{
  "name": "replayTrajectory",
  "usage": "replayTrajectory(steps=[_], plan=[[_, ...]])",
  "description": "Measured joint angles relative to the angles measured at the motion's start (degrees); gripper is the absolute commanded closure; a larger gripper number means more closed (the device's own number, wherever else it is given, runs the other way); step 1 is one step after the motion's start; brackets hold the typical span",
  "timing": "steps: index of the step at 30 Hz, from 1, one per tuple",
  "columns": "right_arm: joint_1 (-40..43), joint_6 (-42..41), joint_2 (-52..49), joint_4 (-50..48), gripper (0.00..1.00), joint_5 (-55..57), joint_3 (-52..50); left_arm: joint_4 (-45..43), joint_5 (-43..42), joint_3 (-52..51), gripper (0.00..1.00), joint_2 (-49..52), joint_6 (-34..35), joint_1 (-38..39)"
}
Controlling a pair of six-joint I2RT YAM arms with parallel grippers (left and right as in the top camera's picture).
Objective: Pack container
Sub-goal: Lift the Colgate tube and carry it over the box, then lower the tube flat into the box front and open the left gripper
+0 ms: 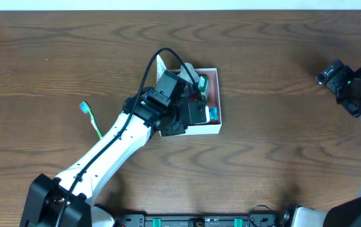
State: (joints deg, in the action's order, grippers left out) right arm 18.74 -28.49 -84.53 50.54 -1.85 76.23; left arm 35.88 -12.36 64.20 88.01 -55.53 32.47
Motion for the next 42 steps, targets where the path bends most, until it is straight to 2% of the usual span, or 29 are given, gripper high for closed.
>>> replayTrajectory(steps=[1, 3, 11, 15, 16, 18, 19, 25, 30, 35, 42], plan=[[0.00, 0.00, 0.00, -0.02, 0.01, 0.00, 0.00, 0.20, 0.35, 0.00, 0.38, -0.02, -0.24, 0.00], [0.00, 0.00, 0.00, 0.00, 0.01, 0.00, 0.00, 0.55, 0.61, 0.00, 0.32, -0.02, -0.42, 0.00], [0.00, 0.00, 0.00, 0.00, 0.01, 0.00, 0.00, 0.13, 0.81, 0.00, 0.30, -0.35, -0.33, 0.00], [0.00, 0.00, 0.00, 0.00, 0.01, 0.00, 0.00, -0.20, 0.81, 0.00, 0.29, -2.89, 2.34, 0.00], [0.00, 0.00, 0.00, 0.00, 0.01, 0.00, 0.00, -0.17, 0.94, 0.00, 0.24, -4.04, 3.80, 0.00], [0.00, 0.00, 0.00, -0.02, 0.01, 0.00, 0.00, -0.17, 0.96, 0.00, 0.13, -7.48, 8.02, 0.00], [0.00, 0.00, 0.00, -0.02, 0.01, 0.00, 0.00, -0.11, 1.01, 0.00, 0.01, -9.35, 10.71, 0.00], [0.00, 0.00, 0.00, -0.02, 0.01, 0.00, 0.00, 6.71, 1.11, 0.02, 0.02, -23.54, 31.71, -0.20], [0.00, 0.00, 0.00, -0.02, 0.01, 0.00, 0.00, 14.25, 1.16, 0.02, 0.02, -29.35, 41.72, -3.52], [0.00, 0.00, 0.00, 0.00, 0.01, 0.00, 0.00, 15.67, 1.03, 0.02, 0.02, -28.22, 49.18, -12.81], [0.00, 0.00, 0.00, 0.00, 0.01, 0.00, 0.00, 16.22, 2.64, 0.00, 0.02, -21.14, 65.66, -30.42]])
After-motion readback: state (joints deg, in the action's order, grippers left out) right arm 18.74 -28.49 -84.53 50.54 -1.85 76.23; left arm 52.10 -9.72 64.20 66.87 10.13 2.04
